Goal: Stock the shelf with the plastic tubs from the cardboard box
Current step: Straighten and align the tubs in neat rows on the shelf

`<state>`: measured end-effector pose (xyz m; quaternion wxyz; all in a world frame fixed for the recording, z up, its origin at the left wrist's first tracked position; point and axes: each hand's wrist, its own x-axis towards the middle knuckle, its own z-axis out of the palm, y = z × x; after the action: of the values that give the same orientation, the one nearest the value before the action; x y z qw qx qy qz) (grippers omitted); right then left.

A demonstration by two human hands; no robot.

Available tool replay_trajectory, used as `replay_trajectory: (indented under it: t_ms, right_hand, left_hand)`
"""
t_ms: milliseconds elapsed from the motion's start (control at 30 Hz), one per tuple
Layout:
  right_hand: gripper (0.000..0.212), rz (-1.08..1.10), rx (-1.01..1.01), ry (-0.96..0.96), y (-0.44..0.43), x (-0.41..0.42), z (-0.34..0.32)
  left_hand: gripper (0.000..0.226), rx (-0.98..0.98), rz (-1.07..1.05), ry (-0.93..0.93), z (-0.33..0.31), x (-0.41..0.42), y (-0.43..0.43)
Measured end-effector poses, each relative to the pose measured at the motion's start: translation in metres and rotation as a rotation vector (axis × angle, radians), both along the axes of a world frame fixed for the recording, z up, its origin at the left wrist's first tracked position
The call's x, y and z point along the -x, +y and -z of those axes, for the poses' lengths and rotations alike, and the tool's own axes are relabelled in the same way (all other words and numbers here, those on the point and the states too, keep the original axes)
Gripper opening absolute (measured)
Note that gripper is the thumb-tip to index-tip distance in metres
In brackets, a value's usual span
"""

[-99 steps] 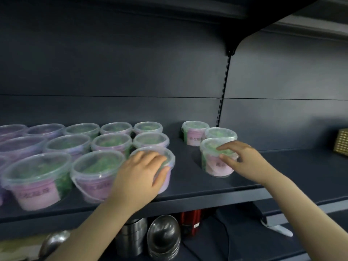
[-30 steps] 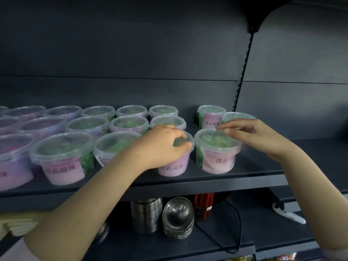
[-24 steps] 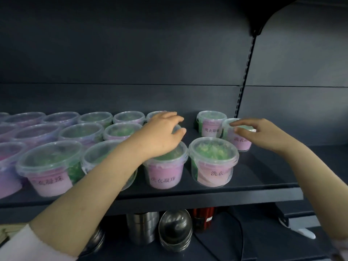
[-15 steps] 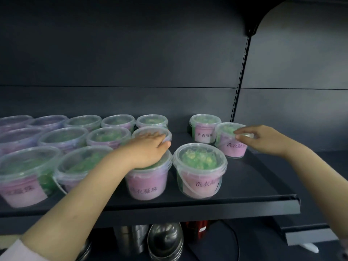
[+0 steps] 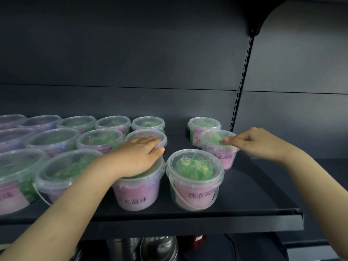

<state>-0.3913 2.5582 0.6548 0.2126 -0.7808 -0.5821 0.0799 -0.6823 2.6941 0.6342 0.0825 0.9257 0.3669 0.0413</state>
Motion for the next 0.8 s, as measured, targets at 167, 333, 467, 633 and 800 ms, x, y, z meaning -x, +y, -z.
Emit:
replay_trajectory:
  t_ms: [167, 333, 467, 633, 800]
  right_hand:
    - [0.085, -0.105, 0.054, -0.002, 0.013, 0.02, -0.001]
    - [0.08, -0.149, 0.084, -0.014, 0.029, 0.034, -0.001]
    - [0.056, -0.22, 0.074, 0.036, 0.038, 0.045, -0.003]
    - [0.029, -0.329, 0.049, 0.059, 0.043, 0.05, 0.0]
    - [0.041, -0.363, 0.037, 0.041, 0.046, 0.049, -0.002]
  left_hand:
    - [0.061, -0.017, 0.0, -0.01, 0.002, -0.001, 0.001]
    - [0.062, -0.014, -0.009, -0.012, 0.003, -0.003, 0.001]
    - [0.061, -0.022, -0.009, -0.021, 0.001, -0.002, 0.0]
    - [0.061, -0.015, -0.011, -0.017, -0.001, 0.0, -0.004]
    - [0.061, -0.01, -0.017, -0.02, -0.004, 0.002, -0.004]
